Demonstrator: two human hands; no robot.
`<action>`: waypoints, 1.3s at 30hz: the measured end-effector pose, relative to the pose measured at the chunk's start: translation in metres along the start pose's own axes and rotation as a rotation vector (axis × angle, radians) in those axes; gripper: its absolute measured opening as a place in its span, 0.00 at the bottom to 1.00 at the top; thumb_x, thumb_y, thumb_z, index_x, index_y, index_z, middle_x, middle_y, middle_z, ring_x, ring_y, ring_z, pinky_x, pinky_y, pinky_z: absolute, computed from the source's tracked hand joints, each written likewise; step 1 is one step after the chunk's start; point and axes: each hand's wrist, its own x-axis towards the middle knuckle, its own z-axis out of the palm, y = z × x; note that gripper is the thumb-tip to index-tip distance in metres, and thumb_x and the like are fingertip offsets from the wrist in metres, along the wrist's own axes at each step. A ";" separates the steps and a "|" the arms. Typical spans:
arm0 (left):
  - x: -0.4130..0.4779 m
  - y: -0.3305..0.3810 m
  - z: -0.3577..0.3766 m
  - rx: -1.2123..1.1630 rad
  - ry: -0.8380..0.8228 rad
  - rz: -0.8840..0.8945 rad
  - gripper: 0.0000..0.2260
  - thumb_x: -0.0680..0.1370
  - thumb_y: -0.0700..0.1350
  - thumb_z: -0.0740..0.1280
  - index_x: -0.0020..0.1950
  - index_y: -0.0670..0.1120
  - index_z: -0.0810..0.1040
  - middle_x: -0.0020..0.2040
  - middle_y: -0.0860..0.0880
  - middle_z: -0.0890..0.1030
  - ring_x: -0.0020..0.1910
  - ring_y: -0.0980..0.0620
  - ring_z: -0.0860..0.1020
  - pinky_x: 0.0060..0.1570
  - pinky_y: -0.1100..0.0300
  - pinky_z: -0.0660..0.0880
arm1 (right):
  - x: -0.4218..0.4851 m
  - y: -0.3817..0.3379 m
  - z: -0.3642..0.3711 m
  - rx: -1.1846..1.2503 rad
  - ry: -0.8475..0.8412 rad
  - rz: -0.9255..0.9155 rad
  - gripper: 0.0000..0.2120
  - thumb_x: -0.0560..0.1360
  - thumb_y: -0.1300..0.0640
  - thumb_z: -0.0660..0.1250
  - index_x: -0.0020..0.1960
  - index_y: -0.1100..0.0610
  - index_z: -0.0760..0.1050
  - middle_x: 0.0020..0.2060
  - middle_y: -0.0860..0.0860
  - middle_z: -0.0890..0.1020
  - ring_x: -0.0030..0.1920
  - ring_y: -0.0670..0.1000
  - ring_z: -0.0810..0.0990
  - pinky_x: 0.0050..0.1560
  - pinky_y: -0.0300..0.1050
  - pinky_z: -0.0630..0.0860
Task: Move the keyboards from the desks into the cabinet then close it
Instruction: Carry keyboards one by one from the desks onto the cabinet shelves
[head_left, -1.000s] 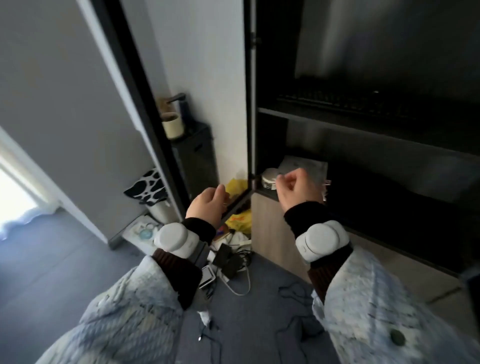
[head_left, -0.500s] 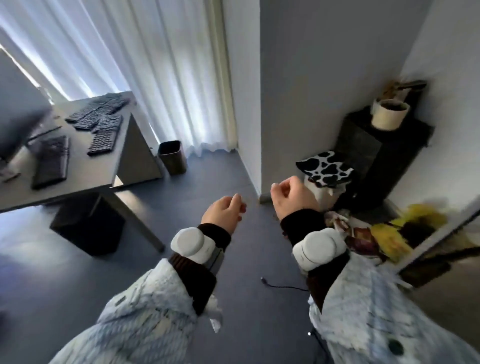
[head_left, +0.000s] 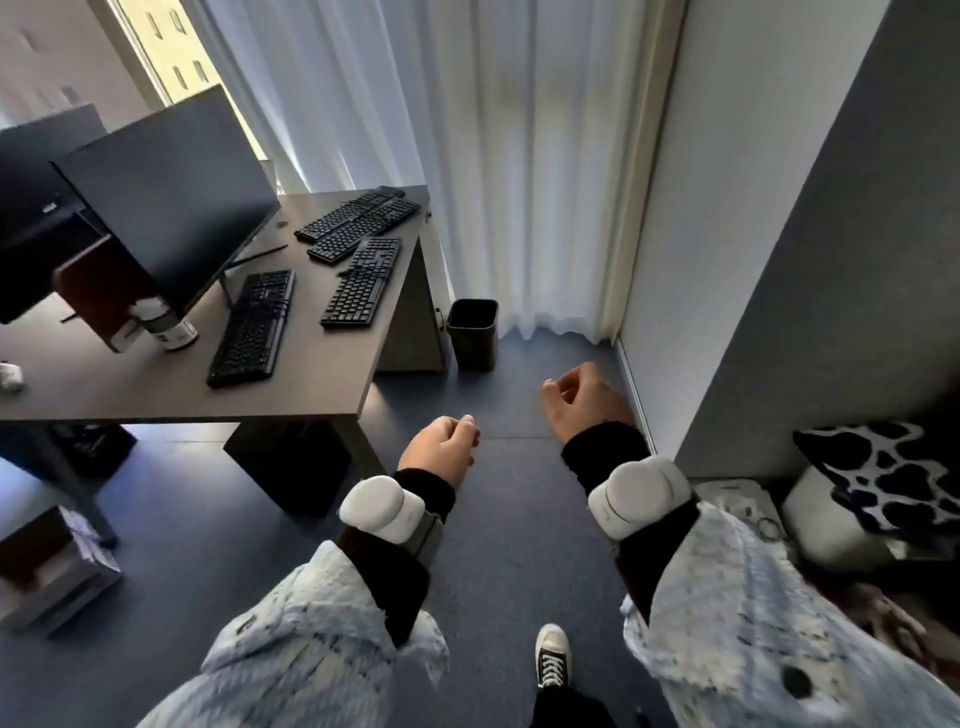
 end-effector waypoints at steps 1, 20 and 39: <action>0.010 0.003 -0.004 0.017 0.001 -0.024 0.13 0.79 0.51 0.56 0.36 0.51 0.73 0.44 0.48 0.80 0.41 0.47 0.78 0.44 0.59 0.69 | 0.008 -0.003 0.004 -0.008 -0.023 -0.007 0.12 0.75 0.50 0.62 0.49 0.59 0.72 0.43 0.53 0.81 0.49 0.58 0.80 0.44 0.41 0.67; 0.490 -0.002 -0.103 -0.105 0.400 -0.617 0.20 0.77 0.47 0.60 0.60 0.33 0.76 0.65 0.32 0.75 0.66 0.35 0.72 0.66 0.49 0.69 | 0.465 -0.106 0.247 -0.150 -0.320 -0.105 0.16 0.73 0.49 0.62 0.54 0.60 0.71 0.54 0.57 0.77 0.54 0.58 0.76 0.54 0.49 0.72; 0.674 -0.079 -0.189 -0.077 0.525 -1.335 0.25 0.78 0.51 0.56 0.68 0.36 0.72 0.70 0.37 0.72 0.70 0.40 0.69 0.68 0.54 0.60 | 0.731 -0.196 0.540 -0.483 -0.806 -0.178 0.29 0.71 0.48 0.65 0.67 0.60 0.66 0.66 0.59 0.70 0.66 0.61 0.69 0.64 0.52 0.67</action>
